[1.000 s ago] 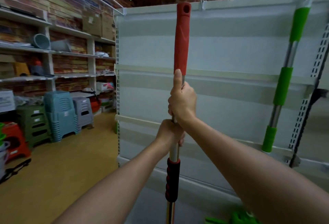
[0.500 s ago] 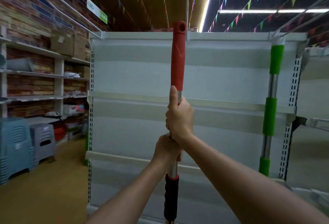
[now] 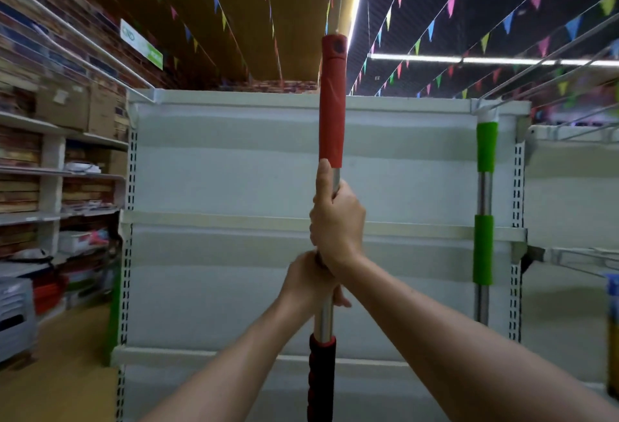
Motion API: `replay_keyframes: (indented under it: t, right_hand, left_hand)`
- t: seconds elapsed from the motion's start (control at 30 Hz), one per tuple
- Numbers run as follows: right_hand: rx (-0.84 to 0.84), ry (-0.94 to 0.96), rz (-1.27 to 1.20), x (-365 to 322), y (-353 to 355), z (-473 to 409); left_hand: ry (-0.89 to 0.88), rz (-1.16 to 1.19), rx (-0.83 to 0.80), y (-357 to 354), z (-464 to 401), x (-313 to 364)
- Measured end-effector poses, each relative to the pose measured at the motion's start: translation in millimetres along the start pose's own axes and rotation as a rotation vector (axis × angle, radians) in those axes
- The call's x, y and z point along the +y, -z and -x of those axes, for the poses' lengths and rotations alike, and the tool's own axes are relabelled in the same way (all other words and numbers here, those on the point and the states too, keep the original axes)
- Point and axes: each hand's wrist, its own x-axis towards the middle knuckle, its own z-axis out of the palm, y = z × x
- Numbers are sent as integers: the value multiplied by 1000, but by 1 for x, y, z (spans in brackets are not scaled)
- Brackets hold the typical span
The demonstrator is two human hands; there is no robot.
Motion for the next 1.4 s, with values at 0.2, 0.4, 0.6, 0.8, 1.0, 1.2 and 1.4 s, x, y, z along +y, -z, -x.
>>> replay_keyframes:
  t: [0.2,0.4,0.6,0.8,1.0,1.2,1.4]
  right_hand:
    - [-20,27,-18,-2,0,-9]
    - [18,26,18,-5,1,-17]
    - [52,50,47,-3,-3,-27]
    - [36,69,52,-6,-1,-27]
    - [32,66,62,-3,0,-24]
    - [39,62,64,-8,2,-24]
    - [49,63,66,-8,3,-21]
  left_hand:
    - [-152,-307,-8,3,-16,4]
    - [-305,-213,95,11,-18,2]
    - [-297,-357,85,19,-36,8]
    - [-353,-317,122,22,-38,6]
    - [-329,-261,70,19,-37,3]
    - [-338,-293,70,22,-33,8]
    - [-348,-299,73,22,-27,11]
